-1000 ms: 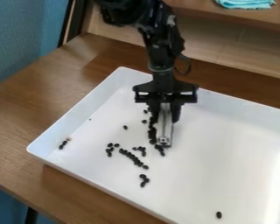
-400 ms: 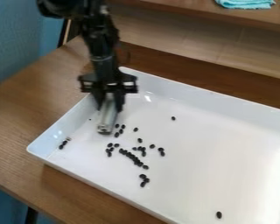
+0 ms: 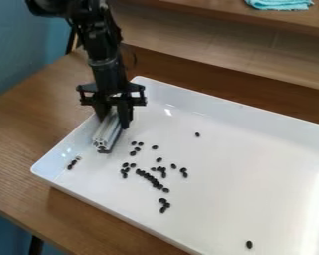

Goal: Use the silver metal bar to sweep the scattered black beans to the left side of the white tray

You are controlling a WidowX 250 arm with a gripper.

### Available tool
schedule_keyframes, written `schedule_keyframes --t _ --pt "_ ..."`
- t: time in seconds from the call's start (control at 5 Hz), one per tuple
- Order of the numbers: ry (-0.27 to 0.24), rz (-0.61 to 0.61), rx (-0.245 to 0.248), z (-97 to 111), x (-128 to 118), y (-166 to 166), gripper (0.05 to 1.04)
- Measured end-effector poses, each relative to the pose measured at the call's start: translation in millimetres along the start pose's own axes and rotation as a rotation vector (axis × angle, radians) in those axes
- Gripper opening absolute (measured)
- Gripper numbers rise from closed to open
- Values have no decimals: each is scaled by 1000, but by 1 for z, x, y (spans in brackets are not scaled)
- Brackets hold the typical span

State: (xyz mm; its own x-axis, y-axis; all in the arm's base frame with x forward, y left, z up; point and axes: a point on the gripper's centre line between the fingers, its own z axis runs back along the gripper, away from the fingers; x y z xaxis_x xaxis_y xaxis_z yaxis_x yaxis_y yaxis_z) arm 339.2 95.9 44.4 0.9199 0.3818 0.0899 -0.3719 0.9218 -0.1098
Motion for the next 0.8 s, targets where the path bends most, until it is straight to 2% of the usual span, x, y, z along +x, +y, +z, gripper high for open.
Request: schedule_keyframes --t 0.2,0.4,0.6,0.8 --pt "-8 -11 -94 34 0 -42 406" --pt "-59 -58 -154 65 -14 -99 406" --pt "-72 -115 -121 71 -45 -136 406" --pt "-102 -184 -77 56 -85 -177 406"
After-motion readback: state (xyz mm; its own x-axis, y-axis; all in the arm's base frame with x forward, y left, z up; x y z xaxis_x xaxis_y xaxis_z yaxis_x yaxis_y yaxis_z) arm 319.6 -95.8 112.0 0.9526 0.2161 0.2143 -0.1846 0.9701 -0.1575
